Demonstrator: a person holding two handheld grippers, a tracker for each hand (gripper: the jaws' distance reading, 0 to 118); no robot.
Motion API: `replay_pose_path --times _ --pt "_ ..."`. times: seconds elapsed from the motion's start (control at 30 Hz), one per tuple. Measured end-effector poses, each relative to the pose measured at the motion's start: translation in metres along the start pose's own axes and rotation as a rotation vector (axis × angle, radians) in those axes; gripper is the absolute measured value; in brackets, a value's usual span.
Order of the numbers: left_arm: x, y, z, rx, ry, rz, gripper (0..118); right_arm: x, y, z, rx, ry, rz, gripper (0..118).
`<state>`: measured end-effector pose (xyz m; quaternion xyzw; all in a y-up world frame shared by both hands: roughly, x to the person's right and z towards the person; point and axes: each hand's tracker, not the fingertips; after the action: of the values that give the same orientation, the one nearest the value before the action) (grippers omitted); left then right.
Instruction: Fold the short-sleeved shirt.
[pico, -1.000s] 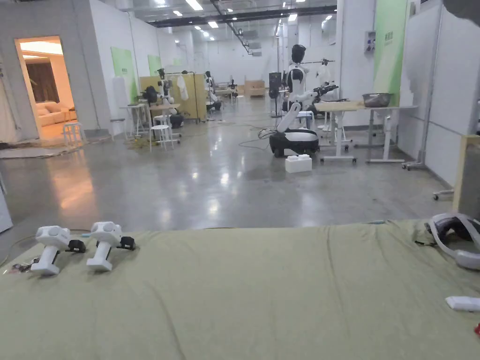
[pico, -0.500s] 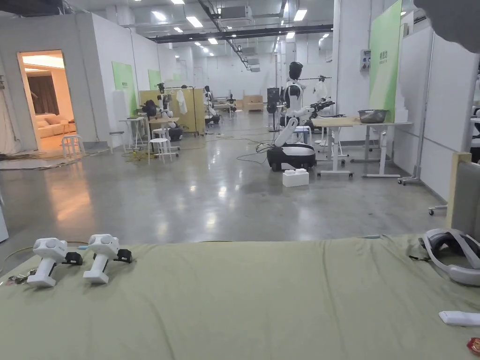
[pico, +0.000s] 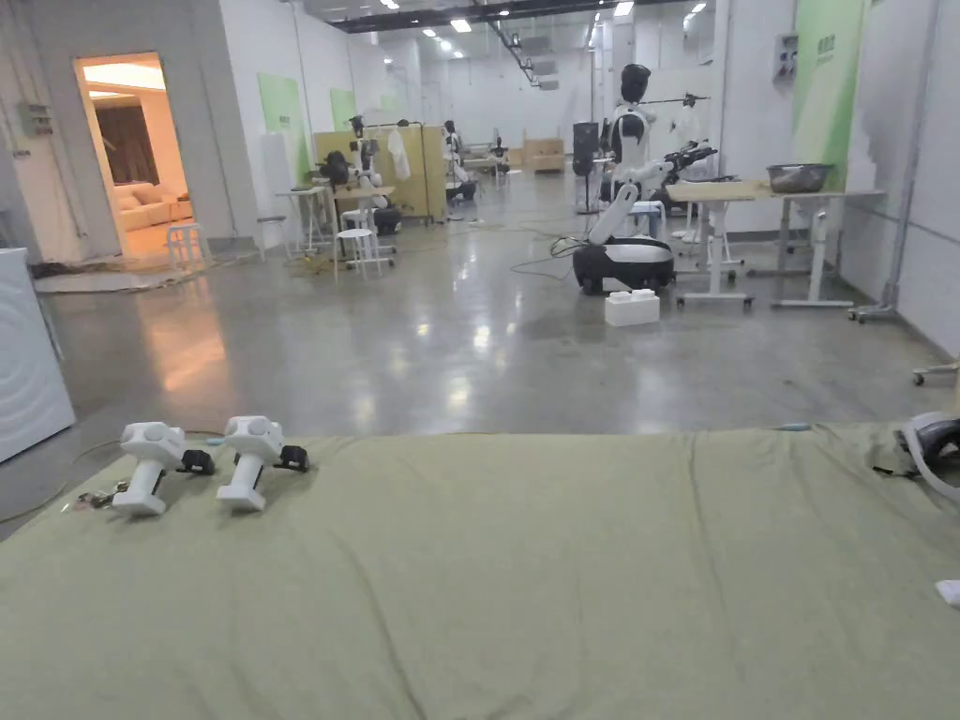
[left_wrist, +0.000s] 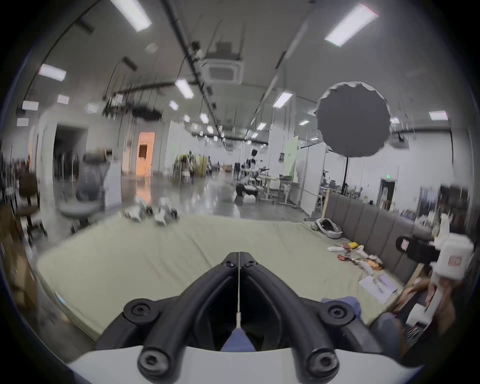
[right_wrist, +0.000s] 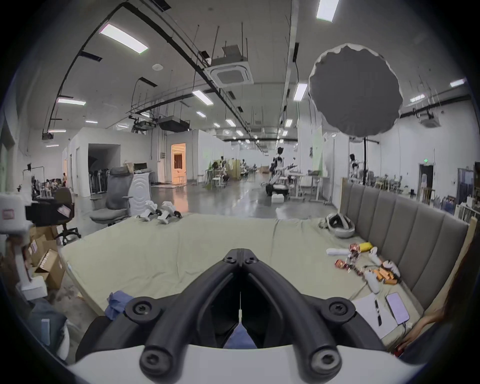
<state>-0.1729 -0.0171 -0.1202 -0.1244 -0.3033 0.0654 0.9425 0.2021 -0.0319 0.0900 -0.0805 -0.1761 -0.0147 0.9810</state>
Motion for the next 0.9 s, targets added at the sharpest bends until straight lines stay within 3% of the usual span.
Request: replay_pose_path --times 0.03,0.07,0.2,0.3,0.5,0.6,0.63,0.7,0.73,0.77,0.9 --pt "-0.014 -0.008 -0.008 -0.041 -0.018 0.069 74 0.001 -0.004 -0.001 -0.017 0.002 0.0 2" --pt "-0.034 -0.018 -0.019 -0.101 -0.051 0.168 98 0.003 -0.008 -0.002 -0.041 0.003 -0.004 2" --pt "-0.11 -0.08 -0.065 -0.233 -0.084 0.52 100 0.011 -0.026 -0.004 -0.114 0.026 -0.086 2" --pt "-0.146 -0.142 -0.097 -0.438 0.042 0.67 100 0.018 -0.039 -0.009 -0.178 0.036 -0.15 2" --pt "-0.171 -0.228 -0.13 -0.535 0.107 0.822 99 0.029 -0.053 -0.013 -0.246 0.022 -0.206 2" --pt "-0.17 -0.236 -0.125 -0.398 0.032 0.907 98 0.035 -0.056 -0.014 -0.268 0.025 -0.249 2" --pt "-0.168 -0.237 -0.127 -0.418 0.006 0.939 91 0.036 -0.057 -0.014 -0.27 0.026 -0.26 2" --pt "-0.165 -0.242 -0.129 -0.417 -0.019 0.987 62 0.037 -0.058 -0.016 -0.276 0.03 -0.281 2" --pt "-0.162 -0.247 -0.134 -0.425 -0.041 1.004 25 0.037 -0.059 -0.017 -0.28 0.034 -0.286 2" --pt "-0.158 -0.252 -0.141 -0.46 0.004 0.976 16 0.036 -0.059 -0.017 -0.282 0.033 -0.285 2" --pt "-0.163 -0.263 -0.139 -0.344 0.027 1.152 13 0.032 -0.059 -0.012 -0.293 0.02 -0.245 2"
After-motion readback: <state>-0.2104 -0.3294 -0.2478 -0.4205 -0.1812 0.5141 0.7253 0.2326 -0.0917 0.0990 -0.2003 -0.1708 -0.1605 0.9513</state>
